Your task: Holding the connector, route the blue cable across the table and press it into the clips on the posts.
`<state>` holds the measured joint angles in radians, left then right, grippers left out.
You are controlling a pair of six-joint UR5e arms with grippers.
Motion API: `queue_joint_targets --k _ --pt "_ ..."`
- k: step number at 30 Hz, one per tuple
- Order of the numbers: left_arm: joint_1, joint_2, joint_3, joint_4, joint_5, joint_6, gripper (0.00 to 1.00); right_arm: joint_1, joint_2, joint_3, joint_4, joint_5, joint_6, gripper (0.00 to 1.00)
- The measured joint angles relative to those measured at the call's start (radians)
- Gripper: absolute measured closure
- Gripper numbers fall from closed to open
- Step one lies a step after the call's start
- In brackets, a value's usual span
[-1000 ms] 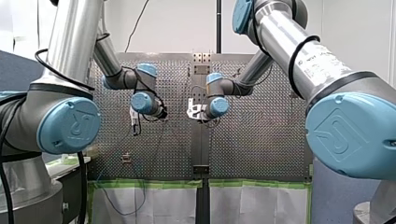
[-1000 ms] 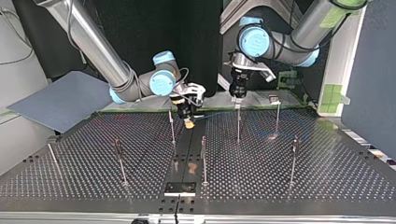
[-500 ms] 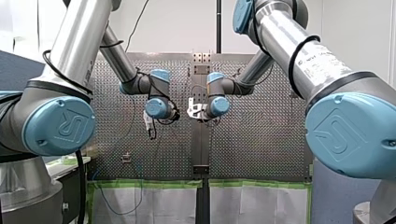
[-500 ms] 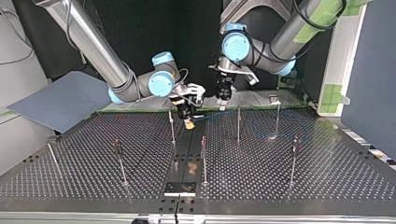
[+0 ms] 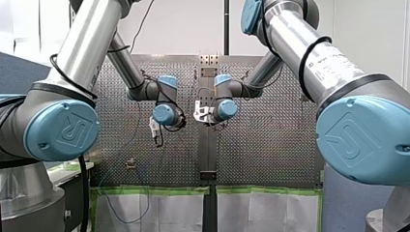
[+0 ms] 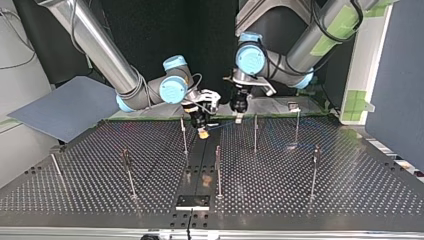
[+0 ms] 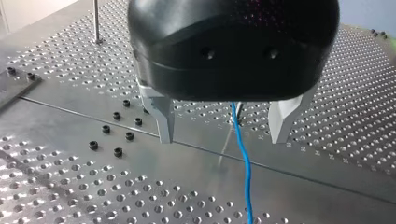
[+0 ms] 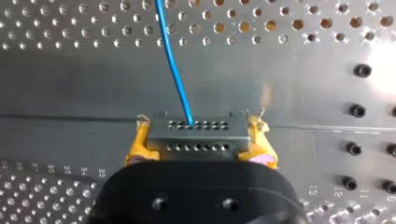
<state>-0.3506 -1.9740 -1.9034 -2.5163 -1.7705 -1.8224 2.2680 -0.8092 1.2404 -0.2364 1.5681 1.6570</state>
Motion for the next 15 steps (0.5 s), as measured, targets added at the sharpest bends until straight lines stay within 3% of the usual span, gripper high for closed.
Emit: queue_joint_targets --k 9,15 --pt "0.012 -0.080 0.085 -0.026 -0.013 -0.008 0.00 0.001 0.000 0.000 -0.001 -0.014 -0.001 1.00" --pt "0.021 -0.098 0.136 -0.038 -0.019 -0.008 0.00 0.001 0.000 0.000 -0.001 -0.015 0.000 1.00"
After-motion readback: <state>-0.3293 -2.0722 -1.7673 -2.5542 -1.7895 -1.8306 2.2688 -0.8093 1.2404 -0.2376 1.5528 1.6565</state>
